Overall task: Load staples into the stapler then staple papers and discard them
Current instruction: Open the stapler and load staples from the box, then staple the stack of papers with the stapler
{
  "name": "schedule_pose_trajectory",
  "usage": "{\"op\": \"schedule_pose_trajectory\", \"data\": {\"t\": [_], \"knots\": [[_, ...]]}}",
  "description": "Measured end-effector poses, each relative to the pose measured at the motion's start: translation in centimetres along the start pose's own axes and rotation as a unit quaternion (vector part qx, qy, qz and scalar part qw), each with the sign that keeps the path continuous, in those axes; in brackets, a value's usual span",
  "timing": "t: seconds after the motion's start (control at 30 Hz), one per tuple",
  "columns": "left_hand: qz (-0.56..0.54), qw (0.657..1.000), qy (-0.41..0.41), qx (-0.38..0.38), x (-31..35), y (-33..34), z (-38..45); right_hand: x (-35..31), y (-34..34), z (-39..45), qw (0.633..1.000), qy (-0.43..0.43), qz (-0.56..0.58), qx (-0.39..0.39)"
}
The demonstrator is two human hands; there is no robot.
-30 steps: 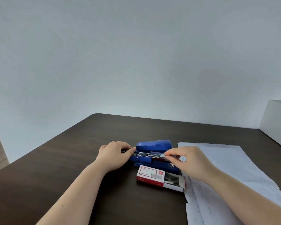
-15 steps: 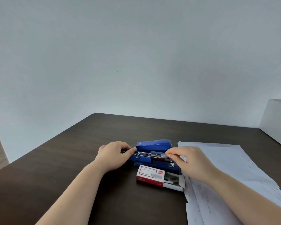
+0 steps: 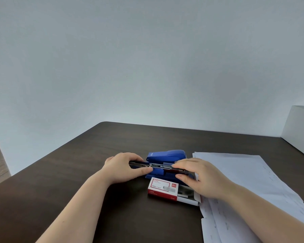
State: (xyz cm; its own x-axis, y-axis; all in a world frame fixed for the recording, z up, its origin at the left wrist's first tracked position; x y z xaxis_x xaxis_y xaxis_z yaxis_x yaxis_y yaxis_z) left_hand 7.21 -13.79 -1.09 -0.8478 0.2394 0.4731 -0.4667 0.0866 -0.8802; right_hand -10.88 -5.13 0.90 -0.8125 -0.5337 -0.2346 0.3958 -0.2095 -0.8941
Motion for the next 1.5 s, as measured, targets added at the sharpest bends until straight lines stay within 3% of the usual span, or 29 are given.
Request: {"op": "schedule_pose_trajectory", "data": {"t": [0.13,0.4,0.53,0.63,0.77,0.93,1.17,1.43,1.5], "knots": [[-0.02,0.999,0.004,-0.04,-0.9,-0.2,0.0,-0.2,1.1,0.5,0.998,-0.006,-0.02,-0.052],[-0.075,0.996,-0.006,0.043,-1.4,-3.3,-0.6,0.2,0.2,0.2,1.0,0.008,-0.005,-0.022],[-0.122,0.985,0.041,0.116,0.8,-6.0,-1.9,0.8,-2.9,-0.3,0.99,0.052,0.102,0.085],[-0.176,0.975,0.067,0.119,3.6,-6.8,-2.3,3.2,-6.2,-1.0,0.977,0.109,0.098,0.156],[-0.186,0.973,0.123,0.052,9.7,-5.0,-2.2,7.0,-6.6,-2.8,0.974,0.199,0.061,0.088],[-0.03,0.98,0.174,-0.091,15.1,2.6,-1.9,10.6,-6.3,-5.9,0.963,0.255,0.049,0.079],[0.02,0.983,0.165,-0.073,13.8,4.6,-1.0,14.7,-5.2,-5.7,0.959,0.274,0.017,0.074],[0.03,0.982,0.18,-0.055,13.5,5.1,-0.7,17.5,-3.1,-3.6,0.954,0.288,-0.07,-0.045],[0.027,0.982,0.181,-0.048,13.4,5.1,-0.7,17.7,-2.9,-3.5,0.956,0.279,-0.083,-0.041]]}}
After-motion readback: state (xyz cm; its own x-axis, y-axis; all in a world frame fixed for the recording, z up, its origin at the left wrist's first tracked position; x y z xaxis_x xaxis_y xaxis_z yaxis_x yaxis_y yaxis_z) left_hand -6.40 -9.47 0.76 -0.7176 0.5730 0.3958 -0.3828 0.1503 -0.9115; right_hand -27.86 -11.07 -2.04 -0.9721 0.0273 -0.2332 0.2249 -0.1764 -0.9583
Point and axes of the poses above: each hand's wrist, its own z-axis towards the middle knuckle, its own y-axis out of the palm, x = y × z, the point moved 10 cm from there along z, towards the middle knuckle, and after that the axes turned 8 degrees about -y, right-handed, at the moved point
